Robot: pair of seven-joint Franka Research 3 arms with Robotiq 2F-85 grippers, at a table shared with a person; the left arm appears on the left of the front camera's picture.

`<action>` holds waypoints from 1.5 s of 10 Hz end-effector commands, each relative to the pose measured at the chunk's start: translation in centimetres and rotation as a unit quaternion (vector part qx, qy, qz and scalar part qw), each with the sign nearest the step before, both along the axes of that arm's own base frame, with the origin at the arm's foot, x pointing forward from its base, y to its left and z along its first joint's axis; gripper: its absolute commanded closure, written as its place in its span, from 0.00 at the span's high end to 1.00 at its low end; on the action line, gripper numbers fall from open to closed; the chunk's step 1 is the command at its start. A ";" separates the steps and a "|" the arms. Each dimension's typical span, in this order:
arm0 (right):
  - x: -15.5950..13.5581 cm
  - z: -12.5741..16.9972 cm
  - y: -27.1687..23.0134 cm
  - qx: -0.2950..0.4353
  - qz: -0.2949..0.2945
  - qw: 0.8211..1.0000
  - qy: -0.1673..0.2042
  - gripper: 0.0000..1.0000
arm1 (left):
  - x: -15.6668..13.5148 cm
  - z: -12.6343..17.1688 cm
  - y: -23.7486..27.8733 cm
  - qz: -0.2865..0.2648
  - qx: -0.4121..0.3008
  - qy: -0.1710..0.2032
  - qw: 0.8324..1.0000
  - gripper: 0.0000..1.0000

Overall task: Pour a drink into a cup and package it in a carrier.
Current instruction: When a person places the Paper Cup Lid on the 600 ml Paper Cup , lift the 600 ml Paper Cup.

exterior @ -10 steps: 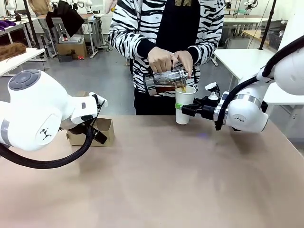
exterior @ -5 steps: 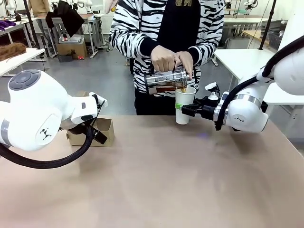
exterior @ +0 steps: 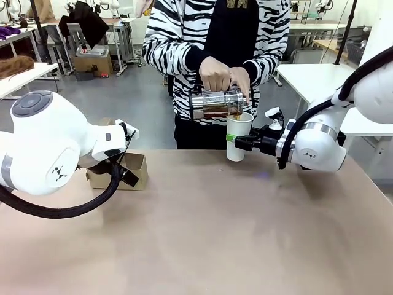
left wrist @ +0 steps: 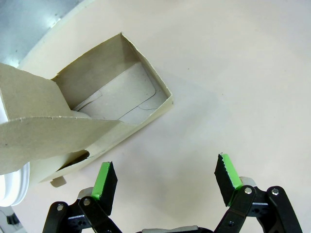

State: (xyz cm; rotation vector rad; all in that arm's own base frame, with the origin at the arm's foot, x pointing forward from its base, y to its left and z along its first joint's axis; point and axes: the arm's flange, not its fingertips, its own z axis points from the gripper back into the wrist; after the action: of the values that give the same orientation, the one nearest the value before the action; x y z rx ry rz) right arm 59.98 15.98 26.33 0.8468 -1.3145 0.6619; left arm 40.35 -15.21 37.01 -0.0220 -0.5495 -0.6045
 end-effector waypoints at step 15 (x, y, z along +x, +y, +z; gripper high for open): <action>-0.1 0.4 0.1 0.000 0.001 1.000 -0.001 0.80 | 0.0 0.0 0.0 0.000 -0.001 0.000 1.000 1.00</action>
State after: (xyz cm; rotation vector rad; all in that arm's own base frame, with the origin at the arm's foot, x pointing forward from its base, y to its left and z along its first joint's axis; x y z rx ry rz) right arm 59.95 15.94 26.27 0.8462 -1.3131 0.6612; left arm 40.35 -15.21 37.01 -0.0220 -0.5495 -0.6045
